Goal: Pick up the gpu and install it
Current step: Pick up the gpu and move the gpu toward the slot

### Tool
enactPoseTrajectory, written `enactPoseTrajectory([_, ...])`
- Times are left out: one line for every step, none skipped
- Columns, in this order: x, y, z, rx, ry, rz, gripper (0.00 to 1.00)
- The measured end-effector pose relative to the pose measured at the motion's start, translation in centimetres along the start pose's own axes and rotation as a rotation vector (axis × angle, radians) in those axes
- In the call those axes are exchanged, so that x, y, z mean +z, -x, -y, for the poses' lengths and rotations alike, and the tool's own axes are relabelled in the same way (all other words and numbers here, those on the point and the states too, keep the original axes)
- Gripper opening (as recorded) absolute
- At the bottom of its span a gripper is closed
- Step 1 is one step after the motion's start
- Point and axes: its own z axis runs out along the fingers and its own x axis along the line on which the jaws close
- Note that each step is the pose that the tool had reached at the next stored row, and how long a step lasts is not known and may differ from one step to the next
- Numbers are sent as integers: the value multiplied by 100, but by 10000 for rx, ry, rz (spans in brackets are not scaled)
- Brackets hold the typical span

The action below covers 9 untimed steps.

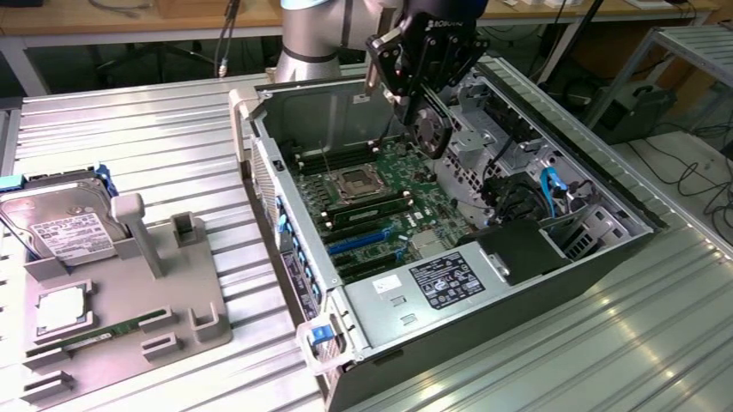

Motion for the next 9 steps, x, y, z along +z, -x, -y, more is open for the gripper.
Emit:
enactPoseTrajectory([0, 0, -7, 0, 1, 1, 28])
enactPoseTrajectory([0, 2, -52, -1, 1, 1, 28])
enactPoseTrajectory([0, 3, -95, 0, 1, 0, 28])
enactPoseTrajectory([1, 4, -119, 0, 0, 0, 28])
enactPoseTrajectory([2, 4, -129, 0, 0, 0, 28])
enactPoseTrajectory([2, 4, -130, -1, 0, 0, 28])
enactPoseTrajectory([2, 4, -130, -1, 0, 0, 28])
enactPoseTrajectory([2, 4, -130, -1, 1, 0, 28])
enactPoseTrajectory([2, 4, -130, 0, 1, 0, 28])
